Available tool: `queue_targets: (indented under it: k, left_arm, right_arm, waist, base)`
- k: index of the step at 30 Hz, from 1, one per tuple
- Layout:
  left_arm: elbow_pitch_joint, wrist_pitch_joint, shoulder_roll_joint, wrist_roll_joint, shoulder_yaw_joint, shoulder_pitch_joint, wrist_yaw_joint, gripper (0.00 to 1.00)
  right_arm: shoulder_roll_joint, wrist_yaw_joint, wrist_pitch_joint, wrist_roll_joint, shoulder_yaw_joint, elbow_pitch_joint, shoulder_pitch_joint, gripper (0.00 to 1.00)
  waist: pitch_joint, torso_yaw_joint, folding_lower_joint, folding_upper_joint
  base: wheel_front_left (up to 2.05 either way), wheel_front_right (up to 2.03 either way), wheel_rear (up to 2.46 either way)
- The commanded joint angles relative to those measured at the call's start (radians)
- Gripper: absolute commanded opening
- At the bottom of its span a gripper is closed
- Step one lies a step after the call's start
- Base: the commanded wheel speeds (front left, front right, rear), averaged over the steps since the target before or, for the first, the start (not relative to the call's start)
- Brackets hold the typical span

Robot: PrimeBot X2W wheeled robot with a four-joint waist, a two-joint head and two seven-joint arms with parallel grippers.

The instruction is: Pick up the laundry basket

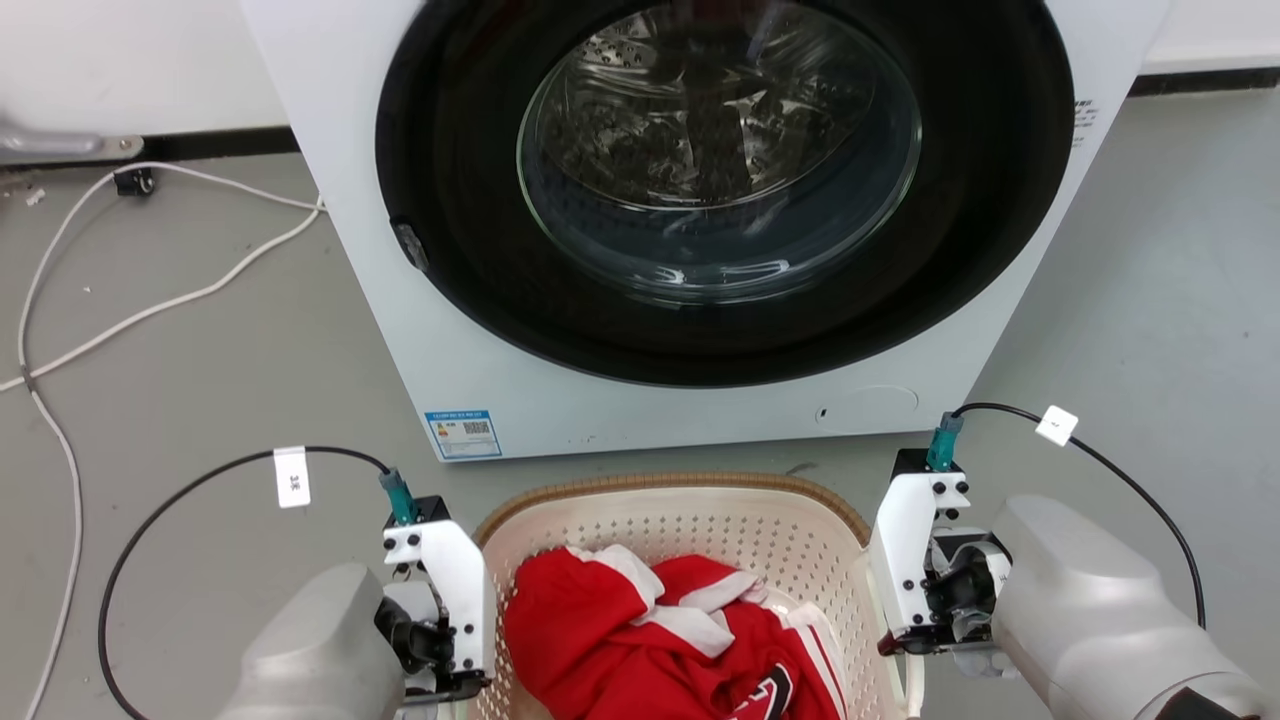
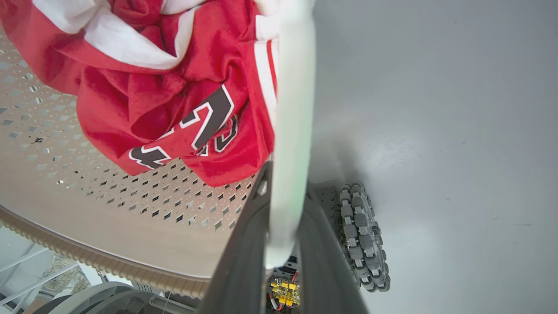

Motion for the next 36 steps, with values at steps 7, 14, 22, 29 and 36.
queue_targets:
  k: [7,14,22,29,36]
  left_arm:
    - [-0.011,0.016,-0.018,-0.032,-0.011,0.041,-0.012,0.0]
    - [-0.016,0.027,-0.031,-0.051,-0.024,0.066,-0.012,0.0]
    - [-0.025,0.021,-0.034,-0.064,-0.04,0.076,-0.012,0.0]
    - [-0.022,0.017,-0.036,-0.075,-0.05,0.073,-0.012,0.0]
    - [-0.019,0.017,-0.035,-0.086,-0.061,0.067,-0.012,0.0]
  right_arm:
    - [0.012,0.007,0.023,0.005,0.005,0.014,0.035,0.0]
    - [0.008,0.007,0.023,0.001,0.0,0.021,0.051,0.0]
    - [0.007,0.007,0.028,-0.006,-0.003,0.023,0.046,0.0]
    - [0.005,0.007,0.03,-0.009,-0.012,0.024,0.057,0.0]
    - [0.002,0.007,0.032,-0.017,-0.019,0.024,0.06,0.0]
  waist:
    - [-0.055,-0.005,0.0001,-0.0001]
    - [-0.076,-0.007,0.0001,-0.0001]
    - [-0.083,-0.008,0.0001,-0.0001]
    - [-0.084,-0.009,0.0001,-0.0001]
    - [-0.082,-0.008,0.0001,-0.0001]
  base:
    - [0.0,0.0,0.0]
    - [0.0,0.0,0.0]
    - [0.0,0.0,0.0]
    - [0.0,0.0,0.0]
    - [0.0,0.0,0.0]
